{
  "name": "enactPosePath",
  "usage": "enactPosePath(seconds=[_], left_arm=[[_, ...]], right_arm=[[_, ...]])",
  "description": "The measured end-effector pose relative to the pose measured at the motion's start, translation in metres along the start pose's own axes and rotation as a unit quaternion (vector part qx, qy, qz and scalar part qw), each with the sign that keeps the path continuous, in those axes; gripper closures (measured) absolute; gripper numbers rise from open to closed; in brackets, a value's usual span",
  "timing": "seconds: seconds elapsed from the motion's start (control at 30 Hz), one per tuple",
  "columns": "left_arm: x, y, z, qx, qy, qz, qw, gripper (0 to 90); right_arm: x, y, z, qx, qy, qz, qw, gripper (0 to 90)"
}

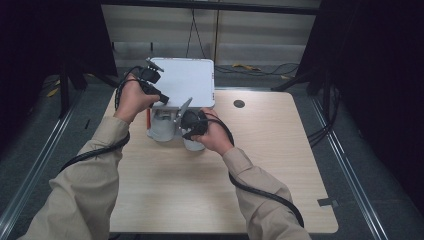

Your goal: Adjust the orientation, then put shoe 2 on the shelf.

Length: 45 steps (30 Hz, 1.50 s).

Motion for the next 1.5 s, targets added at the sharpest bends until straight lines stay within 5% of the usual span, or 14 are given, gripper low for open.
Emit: enactPosePath(seconds=[0.2, 0.53, 0.7, 0.77, 0.87, 1.07, 1.2, 1.27, 1.43, 1.5], left_arm=[[0.000, -0.001, 0.000, 0.004, 0.001, -0.007, 1.0000, 90.0], [0.000, -0.002, 0.000, 0.004, 0.002, -0.008, 1.0000, 90.0], [0.000, -0.002, 0.000, 0.003, 0.001, -0.007, 1.0000, 90.0], [0.000, -0.002, -0.001, 0.005, 0.004, -0.009, 0.9999, 90.0], [0.000, -0.003, -0.001, 0.010, 0.008, -0.010, 0.9999, 90.0], [0.000, -0.002, -0.001, 0.009, 0.009, -0.008, 0.9999, 90.0], [0.000, -0.002, -0.001, 0.012, 0.009, -0.007, 0.9999, 90.0], [0.000, -0.002, -0.001, 0.011, 0.006, -0.007, 0.9999, 90.0], [0.000, -0.001, -0.001, 0.012, 0.006, -0.001, 0.9999, 90.0], [0.000, -0.001, -0.001, 0.012, 0.005, -0.005, 0.9999, 90.0]], right_arm=[[-0.005, 0.003, 0.008, 0.027, 0.007, -0.003, 0.9996, 68.9], [-0.011, 0.010, 0.011, -0.006, 0.041, 0.007, 0.9991, 68.4], [-0.010, 0.010, 0.008, -0.029, 0.047, -0.007, 0.9985, 66.5], [-0.005, 0.010, 0.007, -0.037, 0.057, -0.019, 0.9975, 64.3], [0.008, 0.006, 0.008, -0.068, 0.080, -0.001, 0.9945, 50.2], [0.027, -0.005, 0.001, -0.055, 0.083, -0.013, 0.9950, 40.2], [0.043, -0.008, -0.005, -0.074, 0.097, -0.013, 0.9924, 45.5], [0.046, -0.011, -0.012, -0.071, 0.083, -0.011, 0.9940, 53.5], [0.033, -0.017, -0.032, -0.094, 0.071, 0.010, 0.9930, 76.3], [0.025, -0.019, -0.036, -0.094, 0.062, 0.011, 0.9936, 78.9]])
Point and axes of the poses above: each handheld gripper's, and its own axes: x roughly backward along the jaws, z roughly out of its top, y roughly to its right, the point moved 5 cm from there along -x, roughly forward along the jaws, and after that the axes turned 1 degree about x, right-handed, at the moved point
